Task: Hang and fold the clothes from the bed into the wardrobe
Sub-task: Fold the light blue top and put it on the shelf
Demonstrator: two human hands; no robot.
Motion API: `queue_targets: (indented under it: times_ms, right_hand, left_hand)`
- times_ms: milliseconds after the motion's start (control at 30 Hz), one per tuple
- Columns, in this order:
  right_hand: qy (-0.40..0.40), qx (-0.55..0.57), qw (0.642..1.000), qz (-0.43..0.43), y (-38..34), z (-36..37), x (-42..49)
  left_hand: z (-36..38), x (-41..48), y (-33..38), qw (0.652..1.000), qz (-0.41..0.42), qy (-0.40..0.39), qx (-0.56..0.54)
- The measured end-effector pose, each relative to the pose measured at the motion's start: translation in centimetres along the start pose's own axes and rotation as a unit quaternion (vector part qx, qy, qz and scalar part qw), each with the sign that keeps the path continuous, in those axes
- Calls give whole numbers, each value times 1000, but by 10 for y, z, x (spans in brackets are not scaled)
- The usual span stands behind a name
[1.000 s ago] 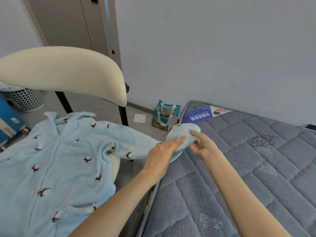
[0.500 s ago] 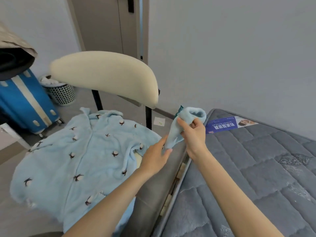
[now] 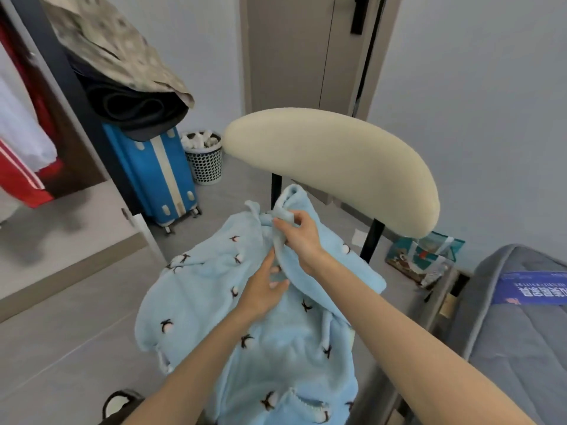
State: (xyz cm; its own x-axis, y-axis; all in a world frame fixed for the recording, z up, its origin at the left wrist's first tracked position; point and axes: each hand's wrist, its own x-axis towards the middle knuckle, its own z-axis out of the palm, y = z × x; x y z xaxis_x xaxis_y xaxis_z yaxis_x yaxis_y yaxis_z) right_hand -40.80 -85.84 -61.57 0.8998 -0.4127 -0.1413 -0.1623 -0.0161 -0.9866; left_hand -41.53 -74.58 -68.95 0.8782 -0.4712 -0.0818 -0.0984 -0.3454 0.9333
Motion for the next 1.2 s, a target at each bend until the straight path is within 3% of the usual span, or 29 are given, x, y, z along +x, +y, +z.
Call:
queue_targets:
  times_ms: [233, 367, 467, 600, 667, 767, 833, 1067, 1200]
  right_hand:
    - [-165, 109, 976, 90, 17, 56, 32]
    - [-108, -38, 992, 50, 35, 36, 27]
    - [-71, -166, 983, -4, 56, -3, 17]
    - [-29, -395, 917, -40, 89, -62, 13]
    - [25, -480, 877, 7, 101, -87, 16]
    - [37, -532, 839, 108, 109, -108, 21]
    - [31, -551, 826, 117, 109, -112, 24]
    - [121, -475, 867, -92, 69, -101, 38]
    - [38, -388, 917, -83, 59, -73, 60]
  left_hand:
    - [-62, 18, -45, 991, -115, 34, -55]
    - [-69, 28, -49, 956, -229, 82, -166]
    - [-63, 43, -48, 928, -251, 113, -249]
    - [-50, 65, -49, 908, -260, 184, -271]
    - [-45, 72, -48, 899, -256, 201, -294]
    - [-44, 76, -46, 887, -247, 191, -341]
    - [-47, 76, -45, 893, -228, 179, -344]
    - [-90, 84, -36, 884, -159, 258, -357]
    - [-112, 84, -48, 883, -191, 238, -357]
